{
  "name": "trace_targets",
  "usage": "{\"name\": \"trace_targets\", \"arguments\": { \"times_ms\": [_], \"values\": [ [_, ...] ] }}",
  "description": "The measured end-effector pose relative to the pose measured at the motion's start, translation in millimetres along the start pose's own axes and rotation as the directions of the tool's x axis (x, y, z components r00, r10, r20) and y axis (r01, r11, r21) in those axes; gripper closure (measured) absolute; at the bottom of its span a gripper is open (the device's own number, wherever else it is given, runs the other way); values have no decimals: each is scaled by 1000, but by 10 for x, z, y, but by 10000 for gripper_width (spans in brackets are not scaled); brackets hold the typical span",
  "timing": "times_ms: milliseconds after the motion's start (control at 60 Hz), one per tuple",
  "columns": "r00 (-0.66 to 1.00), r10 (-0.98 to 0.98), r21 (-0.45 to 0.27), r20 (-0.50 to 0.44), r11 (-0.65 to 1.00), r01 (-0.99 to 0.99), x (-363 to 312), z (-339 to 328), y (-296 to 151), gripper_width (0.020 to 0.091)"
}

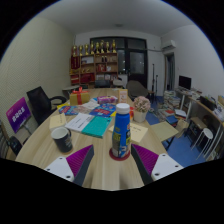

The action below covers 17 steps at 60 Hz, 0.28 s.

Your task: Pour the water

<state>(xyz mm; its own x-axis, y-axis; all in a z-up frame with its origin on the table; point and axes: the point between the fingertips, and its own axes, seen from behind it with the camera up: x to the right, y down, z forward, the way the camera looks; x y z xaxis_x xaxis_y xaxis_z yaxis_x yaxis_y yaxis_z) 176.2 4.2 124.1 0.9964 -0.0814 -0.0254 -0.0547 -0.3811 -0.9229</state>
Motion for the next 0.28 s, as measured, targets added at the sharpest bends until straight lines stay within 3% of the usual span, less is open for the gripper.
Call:
{"name": "trace_targets", "arguments": {
  "times_ms": [283],
  "values": [
    [996, -47, -26, -79, 999, 45, -787, -1663, -123, 276]
  ]
}}
